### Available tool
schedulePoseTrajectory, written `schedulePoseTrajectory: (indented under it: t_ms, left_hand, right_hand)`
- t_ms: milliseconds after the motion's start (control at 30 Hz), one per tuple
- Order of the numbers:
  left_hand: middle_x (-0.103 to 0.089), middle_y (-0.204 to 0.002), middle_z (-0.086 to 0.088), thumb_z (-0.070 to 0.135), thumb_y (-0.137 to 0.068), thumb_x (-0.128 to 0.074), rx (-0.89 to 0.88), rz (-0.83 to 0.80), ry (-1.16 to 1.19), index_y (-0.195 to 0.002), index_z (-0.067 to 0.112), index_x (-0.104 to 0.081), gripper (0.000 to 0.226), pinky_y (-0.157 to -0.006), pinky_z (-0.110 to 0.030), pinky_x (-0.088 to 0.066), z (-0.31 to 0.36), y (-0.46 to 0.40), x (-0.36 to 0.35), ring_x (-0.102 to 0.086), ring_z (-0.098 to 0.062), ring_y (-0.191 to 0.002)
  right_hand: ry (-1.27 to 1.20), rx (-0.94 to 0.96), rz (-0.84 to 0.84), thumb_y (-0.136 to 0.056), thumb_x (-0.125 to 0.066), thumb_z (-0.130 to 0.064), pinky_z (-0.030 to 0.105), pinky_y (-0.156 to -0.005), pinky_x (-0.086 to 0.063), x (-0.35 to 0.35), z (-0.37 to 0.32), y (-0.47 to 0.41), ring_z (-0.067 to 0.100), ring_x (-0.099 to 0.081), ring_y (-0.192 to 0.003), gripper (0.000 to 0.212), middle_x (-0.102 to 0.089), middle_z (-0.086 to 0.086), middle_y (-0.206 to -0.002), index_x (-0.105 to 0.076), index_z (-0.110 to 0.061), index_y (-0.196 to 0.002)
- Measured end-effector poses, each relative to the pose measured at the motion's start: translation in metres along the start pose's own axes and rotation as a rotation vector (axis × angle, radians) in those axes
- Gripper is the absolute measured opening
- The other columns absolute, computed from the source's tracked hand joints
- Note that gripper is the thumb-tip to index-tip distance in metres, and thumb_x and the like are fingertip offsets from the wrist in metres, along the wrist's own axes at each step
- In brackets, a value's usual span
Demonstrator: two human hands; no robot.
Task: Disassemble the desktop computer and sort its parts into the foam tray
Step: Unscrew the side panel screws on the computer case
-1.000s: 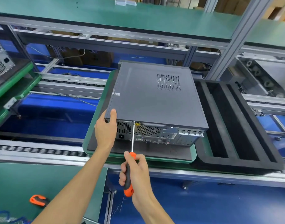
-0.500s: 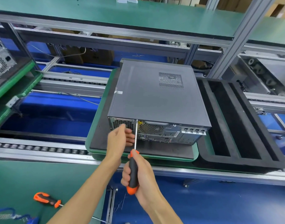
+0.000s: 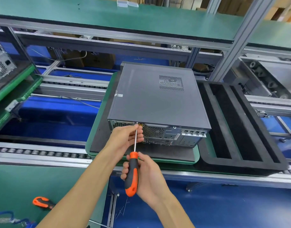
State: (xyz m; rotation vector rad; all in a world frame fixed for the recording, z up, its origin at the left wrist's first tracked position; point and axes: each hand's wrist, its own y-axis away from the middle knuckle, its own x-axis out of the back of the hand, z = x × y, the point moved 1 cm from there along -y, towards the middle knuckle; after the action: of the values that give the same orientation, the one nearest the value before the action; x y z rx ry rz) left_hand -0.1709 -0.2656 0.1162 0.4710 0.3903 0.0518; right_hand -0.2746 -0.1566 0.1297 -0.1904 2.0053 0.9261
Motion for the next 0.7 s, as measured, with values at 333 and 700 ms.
schedulePoseTrajectory:
  t_ms: [333,700]
  left_hand:
    - [-0.075,-0.086,-0.021,0.022,-0.091,-0.072,-0.039,0.001,-0.141,-0.094,-0.002,-0.073,0.024,-0.063,-0.030,-0.060,-0.007,0.010,0.000,-0.075,-0.032,-0.079]
    - [-0.075,-0.085,-0.020,0.026,-0.091,-0.072,-0.053,0.048,-0.199,-0.091,0.002,-0.072,0.024,-0.059,-0.027,-0.058,-0.003,0.013,-0.004,-0.075,-0.028,-0.074]
  right_hand:
    - [-0.065,-0.041,-0.065,-0.094,-0.068,-0.022,0.039,-0.071,-0.055,0.005,0.003,-0.002,0.024,-0.058,-0.073,0.028,-0.061,0.015,-0.089,-0.074,0.005,-0.096]
    - [-0.088,-0.037,-0.091,-0.097,-0.063,-0.020,0.036,-0.076,-0.053,0.006,0.002,0.000,0.024,-0.058,-0.075,0.026,-0.058,0.014,-0.089,-0.068,0.004,-0.103]
